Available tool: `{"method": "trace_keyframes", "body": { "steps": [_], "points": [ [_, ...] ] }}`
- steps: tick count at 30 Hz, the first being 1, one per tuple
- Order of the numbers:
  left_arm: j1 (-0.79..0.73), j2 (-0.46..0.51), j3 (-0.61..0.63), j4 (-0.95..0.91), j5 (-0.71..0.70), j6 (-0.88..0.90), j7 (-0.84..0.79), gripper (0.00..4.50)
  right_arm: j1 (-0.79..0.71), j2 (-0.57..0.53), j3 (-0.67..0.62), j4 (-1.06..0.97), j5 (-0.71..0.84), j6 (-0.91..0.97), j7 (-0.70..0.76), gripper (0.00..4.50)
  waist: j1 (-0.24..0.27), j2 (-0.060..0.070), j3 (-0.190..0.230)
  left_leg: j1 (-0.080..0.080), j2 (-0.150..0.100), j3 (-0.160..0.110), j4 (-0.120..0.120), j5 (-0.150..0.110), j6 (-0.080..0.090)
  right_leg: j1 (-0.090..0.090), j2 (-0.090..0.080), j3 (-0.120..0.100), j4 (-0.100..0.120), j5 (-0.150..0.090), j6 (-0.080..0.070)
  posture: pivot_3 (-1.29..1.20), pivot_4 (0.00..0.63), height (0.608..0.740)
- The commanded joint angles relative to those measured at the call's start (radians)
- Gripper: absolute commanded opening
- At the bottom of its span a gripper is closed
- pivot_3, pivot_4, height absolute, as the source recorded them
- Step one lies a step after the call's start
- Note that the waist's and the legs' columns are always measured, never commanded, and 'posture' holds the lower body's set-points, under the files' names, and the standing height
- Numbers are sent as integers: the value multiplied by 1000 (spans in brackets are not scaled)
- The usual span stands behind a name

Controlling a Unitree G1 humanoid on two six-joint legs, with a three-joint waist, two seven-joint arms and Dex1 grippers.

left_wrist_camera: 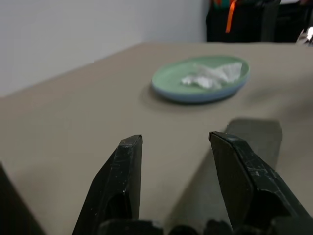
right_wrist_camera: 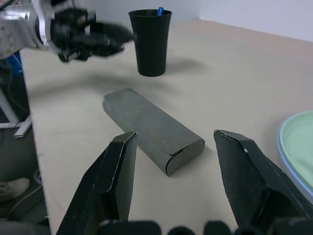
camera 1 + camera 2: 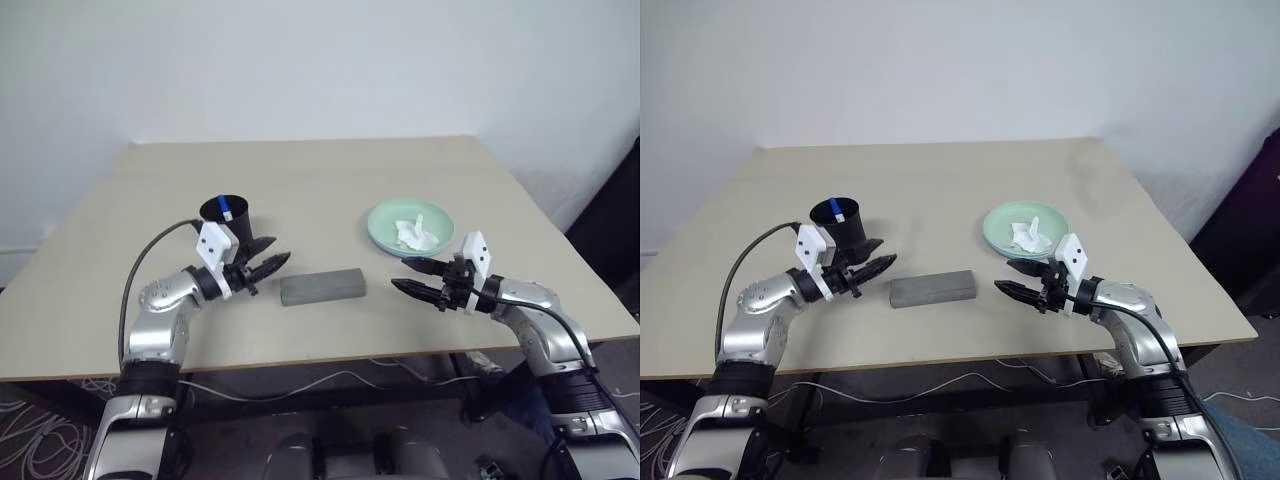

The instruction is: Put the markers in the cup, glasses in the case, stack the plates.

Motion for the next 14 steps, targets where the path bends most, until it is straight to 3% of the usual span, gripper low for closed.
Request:
{"method": "trace_keyframes", "body": {
  "steps": [1,5,14],
  "points": [
    [21,11,12,-60,20,1,41,2238,-25,-28,-37,26,16,-16,27,2718,3,1,0,-1,1,0,0,0,0,0,0,-2,-1,0,0,0,0,740],
    [61,10,22,-81,39,16,101,2238,-38,-62,-53,106,-5,-52,50,2718,14,3,0,-1,4,1,-11,0,0,3,0,-8,-14,2,-2,0,0,740],
    [214,16,71,-151,41,46,192,2238,18,-110,-76,60,7,-11,41,2718,14,5,0,0,4,-3,-8,0,0,-1,-1,-17,-13,3,-3,0,0,740]
  ]
}}
